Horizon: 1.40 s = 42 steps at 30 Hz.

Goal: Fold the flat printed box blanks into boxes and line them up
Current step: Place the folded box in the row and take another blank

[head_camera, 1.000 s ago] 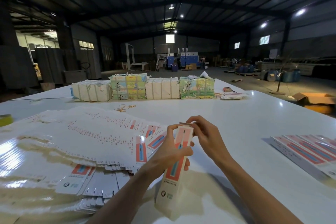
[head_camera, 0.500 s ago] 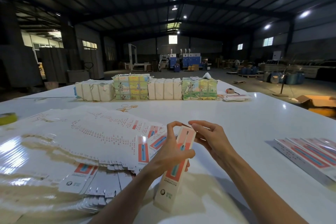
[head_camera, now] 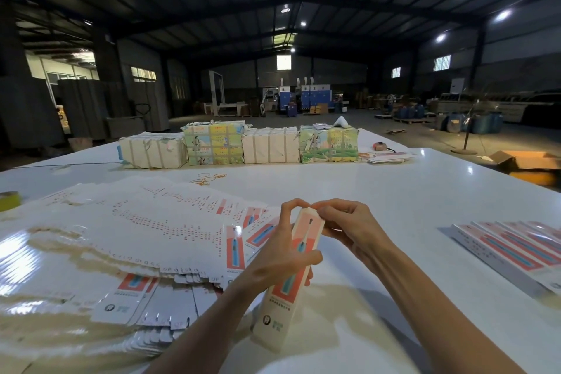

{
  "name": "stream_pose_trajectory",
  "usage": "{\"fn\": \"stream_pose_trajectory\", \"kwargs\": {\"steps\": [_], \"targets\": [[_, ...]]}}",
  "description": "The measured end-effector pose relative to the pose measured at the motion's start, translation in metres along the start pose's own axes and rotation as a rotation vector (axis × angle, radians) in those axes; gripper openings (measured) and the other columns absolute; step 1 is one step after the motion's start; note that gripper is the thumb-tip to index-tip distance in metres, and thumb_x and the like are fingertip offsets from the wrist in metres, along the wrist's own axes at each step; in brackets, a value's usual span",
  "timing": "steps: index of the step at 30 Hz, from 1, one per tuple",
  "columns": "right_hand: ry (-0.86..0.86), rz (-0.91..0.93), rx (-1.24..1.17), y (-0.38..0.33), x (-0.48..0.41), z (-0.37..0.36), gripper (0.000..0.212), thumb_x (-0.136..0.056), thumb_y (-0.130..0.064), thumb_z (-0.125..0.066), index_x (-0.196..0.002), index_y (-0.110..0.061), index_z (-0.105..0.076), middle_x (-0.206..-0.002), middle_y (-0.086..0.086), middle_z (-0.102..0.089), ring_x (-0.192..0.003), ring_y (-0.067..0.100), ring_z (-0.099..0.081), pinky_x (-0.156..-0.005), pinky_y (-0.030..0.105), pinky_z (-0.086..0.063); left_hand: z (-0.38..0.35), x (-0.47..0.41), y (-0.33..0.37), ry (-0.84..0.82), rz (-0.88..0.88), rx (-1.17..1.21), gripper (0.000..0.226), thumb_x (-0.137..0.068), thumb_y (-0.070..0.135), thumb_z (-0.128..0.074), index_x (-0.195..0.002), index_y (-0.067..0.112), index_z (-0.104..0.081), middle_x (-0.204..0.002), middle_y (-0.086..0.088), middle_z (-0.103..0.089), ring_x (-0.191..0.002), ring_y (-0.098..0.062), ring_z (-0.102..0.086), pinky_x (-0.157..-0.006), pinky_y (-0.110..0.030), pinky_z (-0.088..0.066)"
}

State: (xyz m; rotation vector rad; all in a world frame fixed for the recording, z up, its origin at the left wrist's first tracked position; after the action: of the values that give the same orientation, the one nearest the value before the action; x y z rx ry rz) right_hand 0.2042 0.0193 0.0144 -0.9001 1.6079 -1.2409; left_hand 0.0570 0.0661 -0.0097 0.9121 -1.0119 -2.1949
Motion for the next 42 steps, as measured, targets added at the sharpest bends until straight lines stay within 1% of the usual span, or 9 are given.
{"fn": "stream_pose_trajectory", "kwargs": {"steps": [6,9,13,21,24,26,30,35,42], "targets": [[-0.048,0.047,-0.015,-0.001,0.004,-0.011,0.022,-0.106,-0.015,-0.061,-0.11,-0.011,-0.082,-0.106,0.008,-0.081,-0.1,0.025,-0.078,-0.083,0.032,-0.064,0.003,-0.005,-0.009,0.062,0.076,0.151,0.081,-0.078,0.027,-0.086,-0.128,0.059,-0.031,-0.104,-0.005,-0.066,-0.069,-0.028,-0.078,-0.058,-0.038,-0.065],[-0.031,0.167,0.077,-0.007,0.009,-0.017,0.02,-0.106,-0.018,-0.064,-0.116,-0.016,-0.081,-0.109,0.0,-0.081,-0.103,0.021,-0.077,-0.088,0.031,-0.064,0.009,-0.006,-0.009,0.101,0.065,0.222,0.081,-0.08,0.022,-0.087,-0.128,0.061,-0.034,-0.105,-0.006,-0.065,-0.069,-0.03,-0.078,-0.055,-0.035,-0.063],[0.044,0.269,0.174,-0.01,0.011,-0.015,0.019,-0.102,-0.011,-0.067,-0.11,-0.016,-0.083,-0.104,-0.002,-0.081,-0.097,0.02,-0.078,-0.086,0.032,-0.065,0.008,-0.005,-0.012,0.082,0.102,0.263,0.077,-0.082,0.025,-0.087,-0.127,0.06,-0.036,-0.105,-0.005,-0.068,-0.071,-0.03,-0.078,-0.057,-0.035,-0.063],[0.062,0.219,0.146,-0.004,0.007,-0.01,0.013,-0.098,-0.016,-0.074,-0.102,-0.021,-0.085,-0.1,-0.003,-0.082,-0.095,0.02,-0.079,-0.085,0.034,-0.066,0.005,-0.007,-0.012,0.103,0.083,0.235,0.071,-0.079,0.027,-0.085,-0.124,0.056,-0.039,-0.095,-0.003,-0.07,-0.068,-0.029,-0.078,-0.057,-0.041,-0.065],[0.085,0.222,0.161,-0.005,0.007,-0.008,0.009,-0.096,-0.019,-0.077,-0.101,-0.02,-0.085,-0.097,-0.003,-0.082,-0.093,0.02,-0.079,-0.083,0.033,-0.066,0.002,-0.006,-0.01,0.068,0.063,0.282,0.069,-0.081,0.039,-0.087,-0.126,0.058,-0.039,-0.096,0.009,-0.072,-0.075,-0.026,-0.08,-0.06,-0.039,-0.066],[0.097,0.224,0.173,-0.004,0.007,-0.005,0.01,-0.097,-0.018,-0.076,-0.1,-0.02,-0.085,-0.096,-0.003,-0.082,-0.091,0.021,-0.079,-0.082,0.033,-0.065,0.002,-0.005,-0.009,0.069,0.057,0.332,0.07,-0.084,0.048,-0.085,-0.133,0.064,-0.037,-0.107,0.011,-0.073,-0.081,-0.027,-0.08,-0.062,-0.039,-0.066],[0.079,0.234,0.131,-0.002,0.006,-0.006,0.009,-0.097,-0.02,-0.076,-0.104,-0.017,-0.081,-0.095,-0.001,-0.081,-0.092,0.022,-0.079,-0.08,0.028,-0.064,0.006,-0.007,-0.013,0.087,0.062,0.387,0.048,-0.096,0.059,-0.068,-0.134,0.065,-0.04,-0.105,0.001,-0.077,-0.079,-0.033,-0.08,-0.063,-0.047,-0.066],[0.107,0.226,0.073,0.004,0.006,-0.008,0.007,-0.095,-0.017,-0.079,-0.098,-0.01,-0.078,-0.089,0.005,-0.08,-0.087,0.027,-0.079,-0.078,0.027,-0.064,0.005,-0.008,-0.022,0.101,0.113,0.453,0.028,-0.097,0.056,-0.068,-0.12,0.057,-0.052,-0.1,-0.005,-0.078,-0.08,-0.036,-0.08,-0.067,-0.048,-0.067],[0.113,0.186,0.048,0.011,0.004,-0.006,0.011,-0.093,-0.019,-0.081,-0.092,-0.008,-0.083,-0.084,0.012,-0.08,-0.082,0.028,-0.079,-0.077,0.025,-0.063,-0.001,-0.008,-0.027,0.084,0.151,0.52,0.034,-0.096,0.054,-0.071,-0.123,0.046,-0.052,-0.101,-0.007,-0.077,-0.082,-0.038,-0.079,-0.064,-0.048,-0.066]]}}
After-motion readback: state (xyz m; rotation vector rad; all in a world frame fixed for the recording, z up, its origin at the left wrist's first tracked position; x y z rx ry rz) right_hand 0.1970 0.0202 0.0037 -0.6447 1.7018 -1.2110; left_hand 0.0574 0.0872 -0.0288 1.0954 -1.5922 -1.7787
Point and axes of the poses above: each hand's wrist, its own x-axis away from the middle knuckle, its own z-axis out of the back of the hand, y = z × x, the point moved 8 cm from there along -x, towards the middle knuckle
